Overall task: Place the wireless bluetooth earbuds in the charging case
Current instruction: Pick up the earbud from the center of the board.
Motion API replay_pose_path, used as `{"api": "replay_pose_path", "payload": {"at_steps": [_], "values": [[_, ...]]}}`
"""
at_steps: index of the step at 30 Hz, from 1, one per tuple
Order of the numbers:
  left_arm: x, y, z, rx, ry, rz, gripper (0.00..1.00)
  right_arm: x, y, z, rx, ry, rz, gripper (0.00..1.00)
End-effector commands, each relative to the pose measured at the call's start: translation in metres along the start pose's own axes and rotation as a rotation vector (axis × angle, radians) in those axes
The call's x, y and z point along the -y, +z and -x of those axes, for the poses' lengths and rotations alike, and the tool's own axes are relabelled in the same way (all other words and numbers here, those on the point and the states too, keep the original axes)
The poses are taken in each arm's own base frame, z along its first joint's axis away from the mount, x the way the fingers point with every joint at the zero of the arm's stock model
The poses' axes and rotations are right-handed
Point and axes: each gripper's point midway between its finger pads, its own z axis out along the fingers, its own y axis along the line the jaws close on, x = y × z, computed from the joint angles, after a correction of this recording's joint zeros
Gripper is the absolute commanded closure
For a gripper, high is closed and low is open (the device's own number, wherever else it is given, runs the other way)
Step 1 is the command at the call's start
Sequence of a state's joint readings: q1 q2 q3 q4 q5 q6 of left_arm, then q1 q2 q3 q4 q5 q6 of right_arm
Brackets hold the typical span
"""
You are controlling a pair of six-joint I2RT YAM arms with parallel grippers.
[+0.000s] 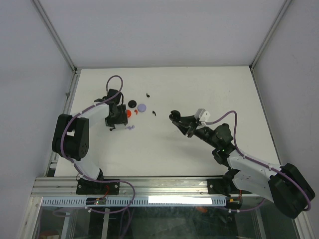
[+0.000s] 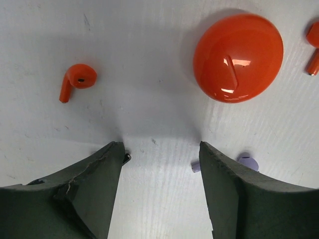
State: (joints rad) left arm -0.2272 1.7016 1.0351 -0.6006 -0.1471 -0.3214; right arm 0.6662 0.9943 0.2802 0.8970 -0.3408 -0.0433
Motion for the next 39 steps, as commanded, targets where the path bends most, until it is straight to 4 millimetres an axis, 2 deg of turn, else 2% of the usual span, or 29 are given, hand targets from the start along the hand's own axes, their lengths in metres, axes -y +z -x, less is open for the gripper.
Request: {"api": "replay_pose_path", "payload": {"at_steps": [1, 12, 17, 21, 27, 35, 39], "values": [[0.006, -0.01, -0.001, 0.003, 0.014, -0.068, 0.38, 0.002, 0.001, 0.025, 0.09, -0.028, -0.012, 1.0], [0.005, -0.027, -0.019, -0.025, -0.009, -0.098, 0.4, 0.002, 0.002, 0.025, 0.089, -0.024, -0.006, 1.0], [0.002, -0.044, -0.01, 0.031, -0.032, -0.088, 0.37, 0.001, 0.003, 0.026, 0.089, -0.022, 0.001, 1.0], [-0.013, -0.05, 0.001, 0.075, -0.039, -0.011, 0.34, 0.001, 0.003, 0.026, 0.09, -0.022, 0.001, 1.0], [-0.037, -0.04, 0.004, 0.047, -0.054, 0.103, 0.34, 0.001, 0.002, 0.025, 0.086, -0.019, 0.001, 1.0], [-0.04, -0.023, 0.013, 0.033, -0.042, 0.126, 0.44, 0.001, 0.002, 0.024, 0.084, -0.017, 0.001, 1.0], [-0.04, -0.014, 0.012, 0.01, -0.034, 0.129, 0.5, 0.001, 0.002, 0.023, 0.084, -0.018, -0.001, 1.0]]}}
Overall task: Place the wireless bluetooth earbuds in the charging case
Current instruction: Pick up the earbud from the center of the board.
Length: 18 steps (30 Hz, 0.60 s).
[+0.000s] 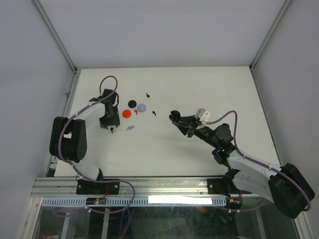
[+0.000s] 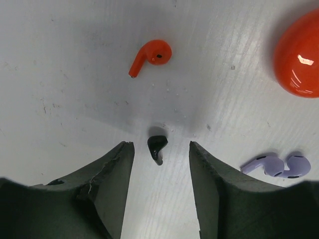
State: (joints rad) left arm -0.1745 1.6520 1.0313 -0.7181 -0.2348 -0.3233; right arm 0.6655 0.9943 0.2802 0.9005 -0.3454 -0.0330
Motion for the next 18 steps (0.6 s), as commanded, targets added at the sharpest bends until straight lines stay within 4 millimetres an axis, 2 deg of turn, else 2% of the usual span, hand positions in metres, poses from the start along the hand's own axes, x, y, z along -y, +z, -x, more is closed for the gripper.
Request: {"api": "replay_pose_path", "payload": {"at_steps": [1, 12, 18], "values": [[0.002, 0.002, 0.021, 0.042, 0.005, 0.0, 0.52, 0.002, 0.002, 0.023, 0.081, -0.029, -0.006, 1.0], [0.005, 0.013, 0.009, -0.004, 0.009, -0.013, 0.58, 0.002, 0.003, 0.022, 0.081, -0.026, -0.003, 1.0], [0.009, 0.012, 0.003, -0.02, 0.005, -0.042, 0.67, 0.003, 0.003, 0.023, 0.081, -0.028, -0.008, 1.0]]}}
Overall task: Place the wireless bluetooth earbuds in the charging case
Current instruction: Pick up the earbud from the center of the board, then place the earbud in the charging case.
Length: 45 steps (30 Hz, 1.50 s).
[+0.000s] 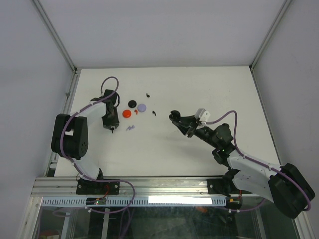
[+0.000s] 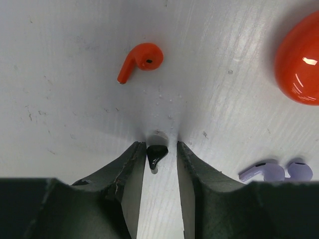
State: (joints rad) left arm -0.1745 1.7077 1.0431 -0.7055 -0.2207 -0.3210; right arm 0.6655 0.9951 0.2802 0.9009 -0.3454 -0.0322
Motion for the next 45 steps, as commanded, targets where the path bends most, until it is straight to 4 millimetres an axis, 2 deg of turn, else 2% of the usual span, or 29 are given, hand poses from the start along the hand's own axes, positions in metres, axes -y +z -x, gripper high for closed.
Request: {"api": "replay_pose_path", "payload": {"at_steps": [1, 8, 14, 19, 29, 33, 39, 45], "values": [[0.006, -0.002, 0.006, 0.016, -0.004, -0.045, 0.69, 0.003, 0.003, 0.022, 0.079, -0.029, -0.007, 1.0], [0.01, -0.013, 0.011, 0.049, -0.017, -0.086, 0.77, 0.002, 0.004, 0.022, 0.07, -0.03, -0.002, 1.0], [0.025, -0.045, 0.03, 0.167, -0.016, -0.175, 0.8, 0.001, 0.009, 0.028, 0.076, -0.033, 0.014, 1.0], [0.042, -0.084, 0.047, 0.291, -0.01, -0.259, 0.8, 0.001, 0.013, 0.031, 0.078, -0.029, 0.023, 1.0], [0.097, -0.186, 0.069, 0.58, 0.059, -0.428, 0.81, 0.004, 0.022, 0.037, 0.091, -0.029, 0.018, 1.0], [0.12, -0.223, 0.064, 0.703, 0.074, -0.555, 0.81, 0.006, 0.027, 0.04, 0.1, -0.031, 0.017, 1.0], [0.141, -0.277, 0.058, 0.85, 0.043, -0.763, 0.82, 0.008, 0.032, 0.042, 0.118, -0.03, 0.015, 1.0], [0.164, -0.321, 0.043, 0.944, 0.058, -0.916, 0.82, 0.008, 0.037, 0.045, 0.136, -0.028, 0.024, 1.0]]}}
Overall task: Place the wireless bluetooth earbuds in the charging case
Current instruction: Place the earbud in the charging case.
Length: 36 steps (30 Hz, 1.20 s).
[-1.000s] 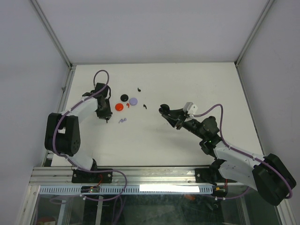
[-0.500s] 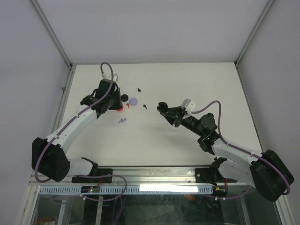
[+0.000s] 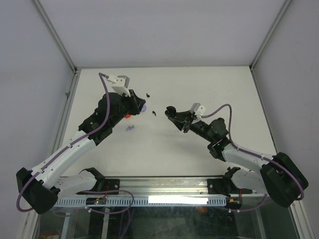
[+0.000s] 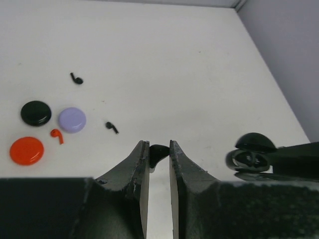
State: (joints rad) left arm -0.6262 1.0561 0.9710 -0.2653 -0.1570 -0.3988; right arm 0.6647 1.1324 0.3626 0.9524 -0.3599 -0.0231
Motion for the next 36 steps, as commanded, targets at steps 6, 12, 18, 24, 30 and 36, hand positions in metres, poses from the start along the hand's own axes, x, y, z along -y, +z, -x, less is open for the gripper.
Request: {"api": "replay_pose_path", "payload": {"at_steps": [6, 12, 18, 24, 30, 36], "values": [[0.087, -0.014, 0.037, 0.201, -0.027, -0.267, 0.82, 0.003, 0.016, 0.047, 0.144, -0.031, 0.012, 1.0], [0.121, -0.013, 0.034, 0.238, 0.022, -0.32, 0.82, 0.001, 0.016, 0.048, 0.147, -0.026, 0.019, 1.0], [0.142, -0.006, 0.021, 0.24, 0.091, -0.336, 0.81, 0.0, 0.014, 0.05, 0.153, -0.024, 0.023, 1.0], [0.147, 0.0, 0.012, 0.241, 0.137, -0.316, 0.81, -0.001, 0.012, 0.052, 0.158, -0.02, 0.023, 1.0], [0.146, 0.002, 0.004, 0.233, 0.174, -0.293, 0.81, -0.001, 0.01, 0.053, 0.161, -0.02, 0.018, 1.0], [0.146, 0.003, -0.001, 0.228, 0.188, -0.286, 0.82, -0.001, 0.01, 0.055, 0.167, -0.02, 0.018, 1.0]]}}
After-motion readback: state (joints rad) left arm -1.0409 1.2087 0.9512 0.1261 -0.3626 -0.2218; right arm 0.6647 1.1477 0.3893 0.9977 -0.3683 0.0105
